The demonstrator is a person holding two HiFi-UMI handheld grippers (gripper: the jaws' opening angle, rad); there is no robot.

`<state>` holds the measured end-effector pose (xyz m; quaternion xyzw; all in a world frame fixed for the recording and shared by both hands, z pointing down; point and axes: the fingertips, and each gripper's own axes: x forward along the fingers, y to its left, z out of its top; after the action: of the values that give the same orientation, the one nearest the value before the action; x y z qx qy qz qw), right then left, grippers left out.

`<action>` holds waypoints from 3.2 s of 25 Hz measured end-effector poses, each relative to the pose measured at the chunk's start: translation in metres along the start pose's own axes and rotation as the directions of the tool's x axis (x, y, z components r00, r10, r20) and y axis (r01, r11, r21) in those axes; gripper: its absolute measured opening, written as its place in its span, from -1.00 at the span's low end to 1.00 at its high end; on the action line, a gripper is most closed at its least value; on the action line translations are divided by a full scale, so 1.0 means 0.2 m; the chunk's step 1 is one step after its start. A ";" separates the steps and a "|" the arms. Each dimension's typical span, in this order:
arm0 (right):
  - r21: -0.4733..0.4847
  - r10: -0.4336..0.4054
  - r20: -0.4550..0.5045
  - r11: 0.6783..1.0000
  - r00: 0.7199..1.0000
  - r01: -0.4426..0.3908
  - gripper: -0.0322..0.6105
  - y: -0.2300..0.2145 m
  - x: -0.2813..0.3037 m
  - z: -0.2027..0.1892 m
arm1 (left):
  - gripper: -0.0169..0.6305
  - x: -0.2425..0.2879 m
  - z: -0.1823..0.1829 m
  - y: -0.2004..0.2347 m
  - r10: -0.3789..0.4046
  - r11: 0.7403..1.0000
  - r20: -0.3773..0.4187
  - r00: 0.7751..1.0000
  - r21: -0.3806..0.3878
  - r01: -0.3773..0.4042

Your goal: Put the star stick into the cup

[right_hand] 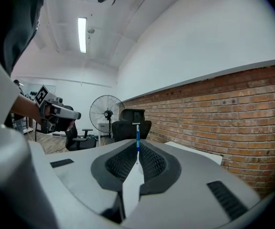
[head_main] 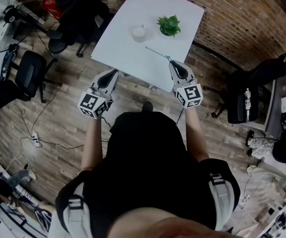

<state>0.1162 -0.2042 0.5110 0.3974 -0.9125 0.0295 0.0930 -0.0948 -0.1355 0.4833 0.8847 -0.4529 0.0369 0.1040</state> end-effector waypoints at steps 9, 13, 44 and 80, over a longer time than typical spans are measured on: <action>-0.004 -0.008 -0.013 1.000 1.000 0.008 -0.87 -0.08 0.12 0.01 | -0.85 0.15 0.01 0.09 -0.036 0.999 -0.008 0.999 -0.004 0.036; 0.006 -0.040 -0.014 0.999 0.999 0.040 -0.87 -0.12 0.19 -0.01 | -0.85 0.23 0.00 0.17 -0.069 0.998 -0.021 0.997 0.000 0.069; -0.002 -0.121 -0.174 0.992 0.977 0.123 -0.87 -0.26 0.95 -0.11 | -0.85 0.77 0.15 1.00 -0.209 0.978 -0.016 0.978 -0.025 0.209; 0.045 -0.197 -0.276 0.975 0.941 0.217 -0.86 -0.22 1.25 -0.31 | -0.85 0.97 0.12 1.24 -0.360 0.933 -0.073 0.930 -0.015 0.360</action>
<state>-0.0081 -0.4065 0.6186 0.4866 -0.8426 0.1076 0.2041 -0.1824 -0.4350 0.5280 0.9506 -0.2791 0.0497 0.1264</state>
